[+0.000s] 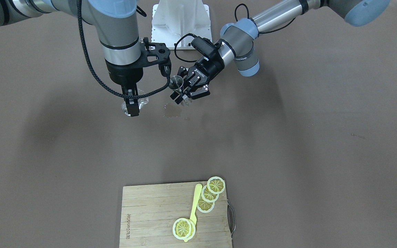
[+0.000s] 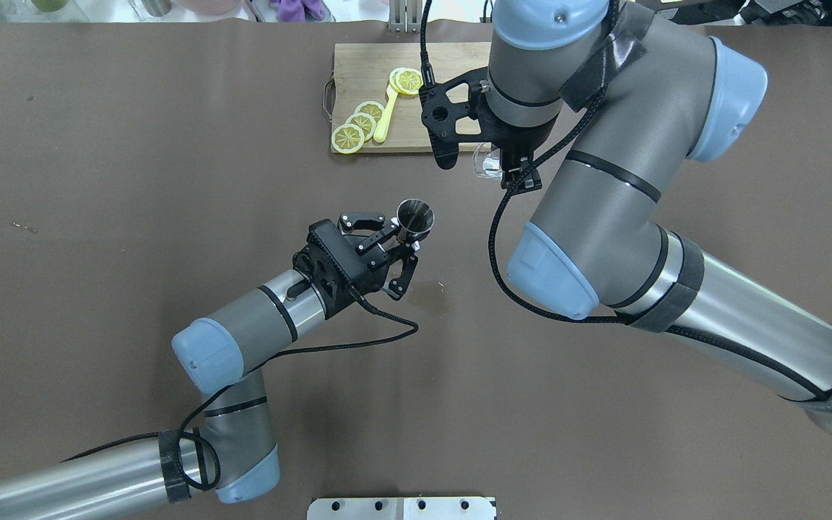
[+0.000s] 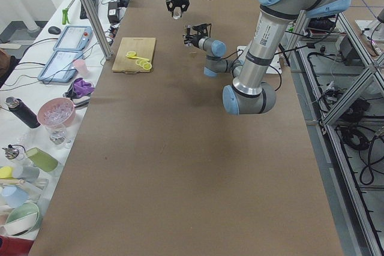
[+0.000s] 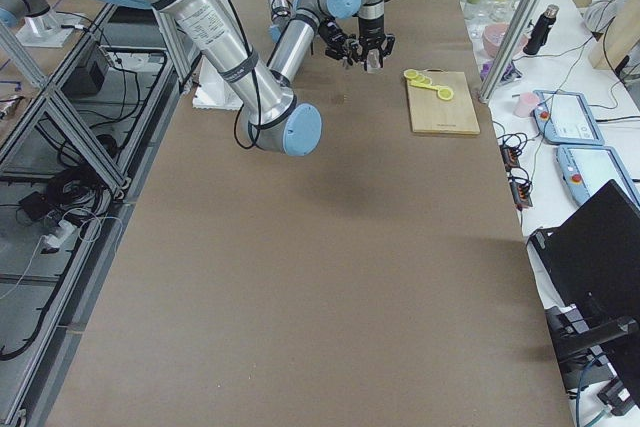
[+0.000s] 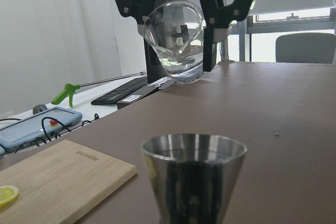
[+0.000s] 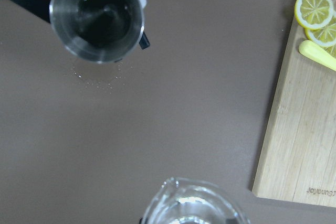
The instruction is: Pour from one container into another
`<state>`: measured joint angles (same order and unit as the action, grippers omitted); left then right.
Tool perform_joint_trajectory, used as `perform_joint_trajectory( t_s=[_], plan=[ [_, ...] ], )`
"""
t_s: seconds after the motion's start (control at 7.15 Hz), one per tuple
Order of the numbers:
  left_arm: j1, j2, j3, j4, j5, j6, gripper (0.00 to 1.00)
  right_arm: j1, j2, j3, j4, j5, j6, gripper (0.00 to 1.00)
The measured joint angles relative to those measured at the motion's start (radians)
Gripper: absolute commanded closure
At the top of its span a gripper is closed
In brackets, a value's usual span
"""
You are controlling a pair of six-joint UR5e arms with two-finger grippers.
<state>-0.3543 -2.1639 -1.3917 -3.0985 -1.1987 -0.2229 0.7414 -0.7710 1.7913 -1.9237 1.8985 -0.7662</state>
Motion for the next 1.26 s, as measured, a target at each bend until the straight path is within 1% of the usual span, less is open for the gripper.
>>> perform_joint_trajectory(
  t_s=[0.14, 0.42, 0.7, 0.84, 1.26],
  plan=[
    [-0.034, 0.023, -0.034, 0.009, -0.003, 0.003, 1.00, 0.018, -0.015, -0.003, 0.031, 0.019, 0.003, 1.00],
    [-0.112, 0.074, -0.059, 0.015, -0.022, 0.005, 1.00, 0.050, -0.057, -0.007, 0.100, 0.065, 0.011, 1.00],
    [-0.185, 0.134, -0.062, 0.010, -0.090, 0.004, 1.00, 0.090, -0.108, -0.008, 0.183, 0.118, 0.016, 1.00],
    [-0.204, 0.161, -0.064, 0.000, -0.105, 0.005, 1.00, 0.110, -0.138, -0.008, 0.232, 0.138, 0.023, 1.00],
    [-0.239, 0.241, -0.085, -0.031, -0.117, 0.005, 1.00, 0.144, -0.232, 0.002, 0.396, 0.153, 0.205, 1.00]
  ],
)
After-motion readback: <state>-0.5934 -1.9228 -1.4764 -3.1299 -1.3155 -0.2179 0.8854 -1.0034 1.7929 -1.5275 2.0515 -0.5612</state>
